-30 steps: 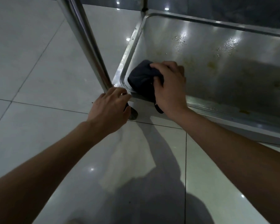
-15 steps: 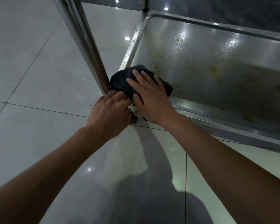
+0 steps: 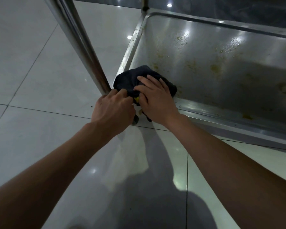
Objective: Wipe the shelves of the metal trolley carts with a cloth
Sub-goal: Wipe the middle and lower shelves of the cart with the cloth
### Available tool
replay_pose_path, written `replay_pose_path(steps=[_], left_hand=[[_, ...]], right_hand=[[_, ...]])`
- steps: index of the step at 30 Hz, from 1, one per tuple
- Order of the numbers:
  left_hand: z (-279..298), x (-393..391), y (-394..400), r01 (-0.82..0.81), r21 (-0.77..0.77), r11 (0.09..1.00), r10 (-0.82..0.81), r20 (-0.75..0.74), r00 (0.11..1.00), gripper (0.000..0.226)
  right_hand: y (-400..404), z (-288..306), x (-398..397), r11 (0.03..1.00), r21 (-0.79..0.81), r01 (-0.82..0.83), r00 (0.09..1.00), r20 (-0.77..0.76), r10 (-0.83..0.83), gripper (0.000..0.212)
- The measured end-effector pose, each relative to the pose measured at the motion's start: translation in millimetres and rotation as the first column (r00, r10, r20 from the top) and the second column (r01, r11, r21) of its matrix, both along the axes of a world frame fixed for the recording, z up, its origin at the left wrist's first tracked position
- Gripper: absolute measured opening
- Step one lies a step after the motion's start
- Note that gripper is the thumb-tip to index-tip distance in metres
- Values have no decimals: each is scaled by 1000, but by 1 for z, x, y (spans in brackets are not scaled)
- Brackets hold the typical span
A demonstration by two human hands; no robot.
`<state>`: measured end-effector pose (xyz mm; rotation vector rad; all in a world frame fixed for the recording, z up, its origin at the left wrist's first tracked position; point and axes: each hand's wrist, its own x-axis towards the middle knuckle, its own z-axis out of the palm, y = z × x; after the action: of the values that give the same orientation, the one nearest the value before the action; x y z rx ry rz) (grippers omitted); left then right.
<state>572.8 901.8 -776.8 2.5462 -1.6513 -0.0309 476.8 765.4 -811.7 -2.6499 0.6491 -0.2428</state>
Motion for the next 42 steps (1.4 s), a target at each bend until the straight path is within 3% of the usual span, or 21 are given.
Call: replay_pose_path(steps=[6, 14, 21, 24, 31, 38, 42], left_hand=[[2, -6, -4, -27, -7, 1000, 27, 37, 999, 27], [-1, -46, -36, 139, -19, 990, -139, 5, 990, 29], [-9, -67, -45, 74, -56, 996, -78, -82, 994, 28], [-13, -64, -44, 54, -81, 995, -60, -74, 995, 28], [-10, -57, -44, 47, -165, 985, -65, -108, 992, 24], [-2, -43, -31, 35, -211, 977, -88, -249, 964, 36], [1, -23, -24, 65, -183, 981, -84, -97, 992, 25]], right_hand=[[-25, 1, -54, 993, 35, 108, 993, 50, -110, 45], [-72, -3, -158, 958, -22, 286, 958, -1, -286, 40], [-102, 8, -269, 792, -10, 610, 792, 4, -610, 49], [-106, 13, -293, 741, -15, 671, 741, -2, -672, 50], [-95, 10, -260, 756, -85, 649, 755, -44, -654, 52], [-62, 7, -160, 905, -61, 420, 904, -60, -424, 49], [-47, 2, -105, 949, -37, 313, 948, -42, -314, 48]])
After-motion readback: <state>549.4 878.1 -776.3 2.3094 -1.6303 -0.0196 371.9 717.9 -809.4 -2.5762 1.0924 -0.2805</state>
